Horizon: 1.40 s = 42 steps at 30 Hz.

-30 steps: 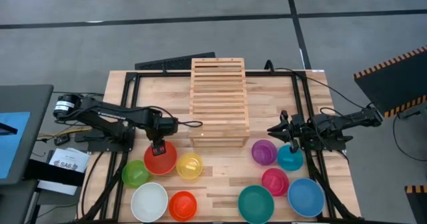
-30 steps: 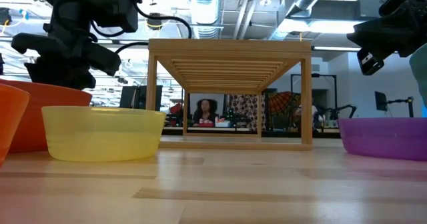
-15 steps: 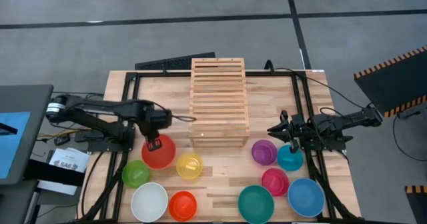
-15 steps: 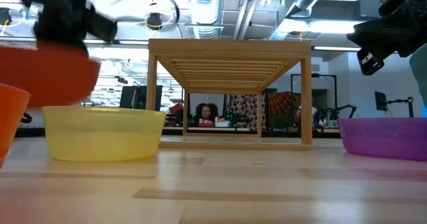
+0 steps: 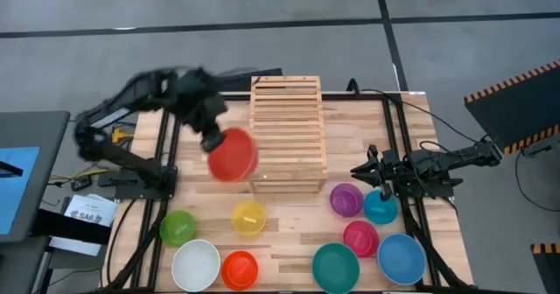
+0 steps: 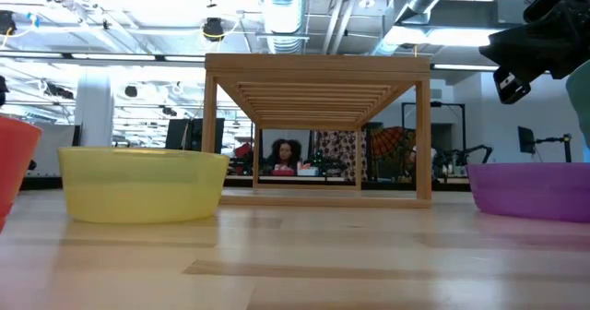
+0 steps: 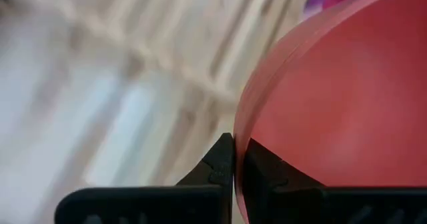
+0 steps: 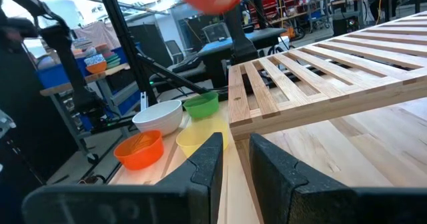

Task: Place and stack bowls onto a shelf
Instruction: Put the big orange bowl on the shelf

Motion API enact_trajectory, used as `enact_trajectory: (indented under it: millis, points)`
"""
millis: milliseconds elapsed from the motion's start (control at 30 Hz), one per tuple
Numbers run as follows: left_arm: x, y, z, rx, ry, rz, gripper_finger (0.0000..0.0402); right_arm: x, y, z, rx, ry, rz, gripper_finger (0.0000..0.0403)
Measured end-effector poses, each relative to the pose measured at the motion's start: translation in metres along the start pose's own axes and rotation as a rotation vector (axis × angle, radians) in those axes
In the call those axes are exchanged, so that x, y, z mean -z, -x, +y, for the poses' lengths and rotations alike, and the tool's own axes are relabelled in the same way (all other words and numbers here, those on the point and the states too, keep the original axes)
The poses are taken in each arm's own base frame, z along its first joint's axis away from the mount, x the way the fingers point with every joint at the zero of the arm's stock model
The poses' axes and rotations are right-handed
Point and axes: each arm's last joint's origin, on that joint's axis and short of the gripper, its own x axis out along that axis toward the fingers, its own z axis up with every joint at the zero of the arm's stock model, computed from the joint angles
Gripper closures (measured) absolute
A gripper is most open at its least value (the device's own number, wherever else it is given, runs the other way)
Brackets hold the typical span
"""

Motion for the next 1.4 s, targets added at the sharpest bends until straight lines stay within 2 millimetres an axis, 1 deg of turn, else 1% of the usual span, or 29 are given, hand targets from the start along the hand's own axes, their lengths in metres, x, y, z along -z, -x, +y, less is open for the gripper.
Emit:
enact_trajectory:
  millis: [133, 267, 367, 467, 567, 633, 767, 833, 967, 1100, 1233, 1400]
  points:
    - [-0.054, -0.012, 0.011, -0.086, -0.073, -0.065, 0.0401, 0.000, 0.000, 0.000, 0.000, 0.000, 0.000, 0.0301]
    - [-0.102, -0.033, 0.033, -0.157, -0.067, -0.143, 0.0401, 0.000, 0.000, 0.000, 0.000, 0.000, 0.000, 0.0301]
    - [-0.122, -0.061, 0.059, -0.155, -0.010, -0.213, 0.0401, 0.000, 0.000, 0.000, 0.000, 0.000, 0.000, 0.0301]
    - [-0.133, -0.084, 0.085, -0.176, 0.071, -0.214, 0.0401, 0.000, 0.000, 0.000, 0.000, 0.000, -0.001, 0.0301]
    - [-0.138, -0.106, 0.109, -0.220, 0.141, -0.178, 0.0401, 0.000, 0.000, 0.000, 0.000, 0.000, -0.001, 0.0301]
    - [-0.141, -0.116, 0.122, -0.247, 0.170, -0.173, 0.0401, 0.000, 0.000, 0.000, 0.000, 0.000, -0.001, 0.0301]
    - [-0.143, -0.130, 0.139, -0.251, 0.228, -0.156, 0.0401, 0.000, 0.000, 0.000, 0.000, 0.000, -0.001, 0.0301]
    - [-0.143, -0.136, 0.143, -0.239, 0.242, -0.143, 0.0401, 0.000, 0.000, 0.000, 0.000, 0.000, -0.001, 0.0301]
    - [-0.144, -0.136, 0.143, -0.237, 0.240, -0.152, 0.0401, 0.000, 0.000, 0.000, 0.000, 0.000, -0.001, 0.0301]
    - [-0.145, -0.136, 0.145, -0.280, 0.224, -0.157, 0.0391, 0.000, 0.000, 0.000, 0.000, 0.000, -0.001, 0.0301]
    - [-0.143, -0.133, 0.149, -0.291, 0.220, -0.144, 0.0367, 0.000, 0.000, 0.000, 0.000, 0.000, -0.001, 0.0301]
    - [-0.139, -0.132, 0.152, -0.334, 0.213, -0.113, 0.0327, 0.000, 0.000, 0.000, 0.000, 0.000, -0.001, 0.0301]
